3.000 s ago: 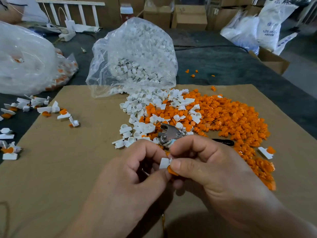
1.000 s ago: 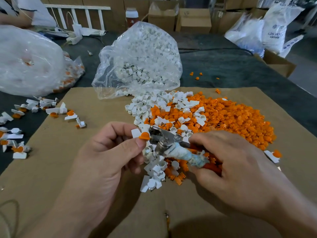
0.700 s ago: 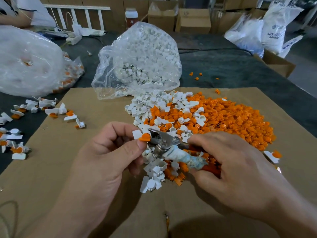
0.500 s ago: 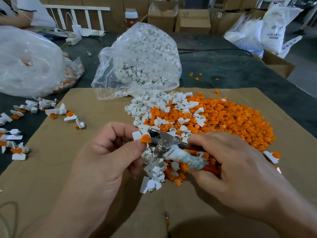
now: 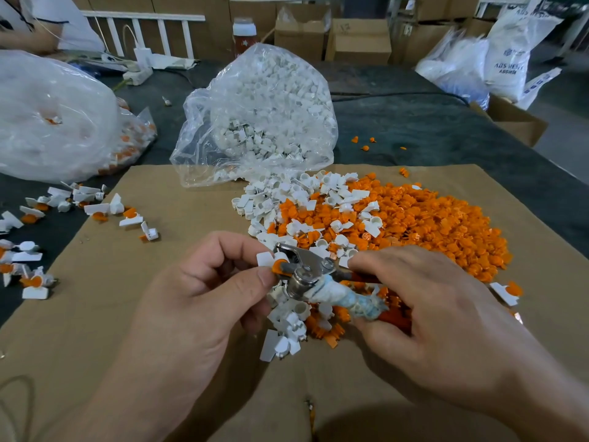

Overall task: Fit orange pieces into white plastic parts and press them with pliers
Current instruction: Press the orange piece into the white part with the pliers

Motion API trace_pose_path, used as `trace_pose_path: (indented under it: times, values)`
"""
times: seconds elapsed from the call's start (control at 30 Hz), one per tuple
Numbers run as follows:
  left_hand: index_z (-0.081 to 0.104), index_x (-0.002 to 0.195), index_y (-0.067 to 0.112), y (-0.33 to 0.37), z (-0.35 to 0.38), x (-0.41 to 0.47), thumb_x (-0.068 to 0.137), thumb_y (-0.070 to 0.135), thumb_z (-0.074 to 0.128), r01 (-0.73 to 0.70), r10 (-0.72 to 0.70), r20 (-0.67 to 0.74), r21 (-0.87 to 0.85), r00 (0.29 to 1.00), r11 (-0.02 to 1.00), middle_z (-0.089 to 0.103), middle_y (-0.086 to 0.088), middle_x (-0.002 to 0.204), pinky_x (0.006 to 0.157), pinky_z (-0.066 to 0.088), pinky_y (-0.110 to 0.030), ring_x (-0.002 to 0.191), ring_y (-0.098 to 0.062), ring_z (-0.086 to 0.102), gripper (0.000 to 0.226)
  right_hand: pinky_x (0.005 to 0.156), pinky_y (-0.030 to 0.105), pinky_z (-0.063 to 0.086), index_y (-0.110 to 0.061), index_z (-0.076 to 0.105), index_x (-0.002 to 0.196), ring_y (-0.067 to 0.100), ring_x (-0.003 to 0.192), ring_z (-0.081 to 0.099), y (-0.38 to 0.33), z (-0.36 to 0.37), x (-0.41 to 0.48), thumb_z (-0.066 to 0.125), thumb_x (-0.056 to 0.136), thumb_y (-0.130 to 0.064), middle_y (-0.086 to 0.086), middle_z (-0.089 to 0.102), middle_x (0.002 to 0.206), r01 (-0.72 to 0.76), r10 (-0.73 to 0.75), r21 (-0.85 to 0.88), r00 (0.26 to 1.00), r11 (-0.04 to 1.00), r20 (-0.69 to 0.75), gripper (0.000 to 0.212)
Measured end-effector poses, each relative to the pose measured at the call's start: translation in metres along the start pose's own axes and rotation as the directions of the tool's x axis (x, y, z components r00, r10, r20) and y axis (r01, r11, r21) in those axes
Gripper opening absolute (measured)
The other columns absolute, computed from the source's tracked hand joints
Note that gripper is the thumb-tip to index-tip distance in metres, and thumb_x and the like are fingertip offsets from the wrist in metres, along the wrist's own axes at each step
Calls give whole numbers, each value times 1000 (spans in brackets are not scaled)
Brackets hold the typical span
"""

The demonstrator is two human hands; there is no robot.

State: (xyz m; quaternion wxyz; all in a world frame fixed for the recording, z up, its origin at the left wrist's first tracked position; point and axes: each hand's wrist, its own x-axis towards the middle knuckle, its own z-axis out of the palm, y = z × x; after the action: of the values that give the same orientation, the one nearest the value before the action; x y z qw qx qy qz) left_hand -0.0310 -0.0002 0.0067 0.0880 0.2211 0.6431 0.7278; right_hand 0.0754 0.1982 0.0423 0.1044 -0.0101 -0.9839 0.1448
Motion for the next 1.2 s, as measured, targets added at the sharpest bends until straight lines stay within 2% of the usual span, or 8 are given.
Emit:
trace_pose_path:
  times: [0.27, 0.4, 0.63, 0.77, 0.83, 0.9, 1.07, 1.2]
  values:
    - [74, 80, 25, 0, 1, -2, 66, 36, 73, -18, 18, 13, -3, 1000, 1000, 59, -3, 57, 46, 46, -19, 50, -11, 57, 18, 60, 24, 40, -33, 65, 94, 10, 73, 52, 1, 0, 2, 45, 74, -54, -15, 55, 78, 14, -15, -52, 1000, 999, -20, 35]
    - [74, 81, 24, 0, 1, -3, 66, 35, 73, -24, 25, 9, -15, 1000, 1000, 59, -3, 58, 45, 46, -18, 49, -9, 57, 18, 53, 27, 43, -28, 63, 79, 12, 65, 53, 0, -2, 2, 43, 75, -53, -12, 54, 69, 37, -41, -75, 998, 996, -54, 31]
    - [73, 79, 25, 7, 2, -4, 69, 27, 75, -25, 25, -31, -13, 999, 1000, 58, -3, 55, 43, 43, -15, 47, -8, 54, 10, 45, 30, 37, -24, 55, 65, 14, 55, 46, -7, 1, 1, 42, 75, -48, -8, 47, 59, 13, -19, -62, 995, 998, -101, 29]
    - [73, 78, 29, 7, 3, -3, 79, 15, 75, -21, 27, -94, 55, 995, 998, 60, -1, 55, 45, 46, -16, 48, -9, 56, 14, 52, 31, 42, -28, 58, 73, 9, 63, 48, -4, 8, 1, 44, 75, -54, -14, 50, 66, -18, 17, -13, 997, 1000, -77, 30]
    - [72, 74, 27, 5, 0, 0, 85, 3, 69, 30, -15, -183, 82, 983, 996, 59, -1, 53, 43, 45, -18, 46, -9, 54, 26, 59, 30, 44, -33, 61, 83, 7, 69, 49, 1, 10, 2, 42, 77, -67, -18, 52, 73, -35, 33, -33, 998, 999, -56, 40]
    - [71, 73, 23, 4, -3, 3, 85, 3, 67, 109, -93, -215, 66, 972, 992, 58, -4, 51, 42, 44, -20, 45, -11, 52, 23, 66, 32, 44, -35, 62, 94, 9, 76, 49, 6, 12, 4, 34, 77, -78, -18, 53, 81, -77, 72, -79, 995, 994, -63, 54]
    - [72, 73, 21, 2, 8, -5, 79, 12, 67, 276, -274, -43, 73, 961, 958, 61, -7, 53, 44, 45, -21, 47, -12, 55, 12, 76, 39, 38, -29, 60, 111, 19, 89, 51, 11, 14, 9, 32, 75, -82, -8, 59, 95, -203, 185, -315, 979, 927, -87, 69]
    - [72, 72, 23, 1, 16, -8, 72, 20, 68, 337, -337, -13, 69, 941, 939, 65, -9, 59, 44, 46, -24, 49, -16, 59, 5, 93, 41, 32, -33, 53, 123, 19, 108, 44, 11, 13, 13, 31, 72, -81, -8, 55, 114, -223, 234, -328, 972, 918, -5, 74]
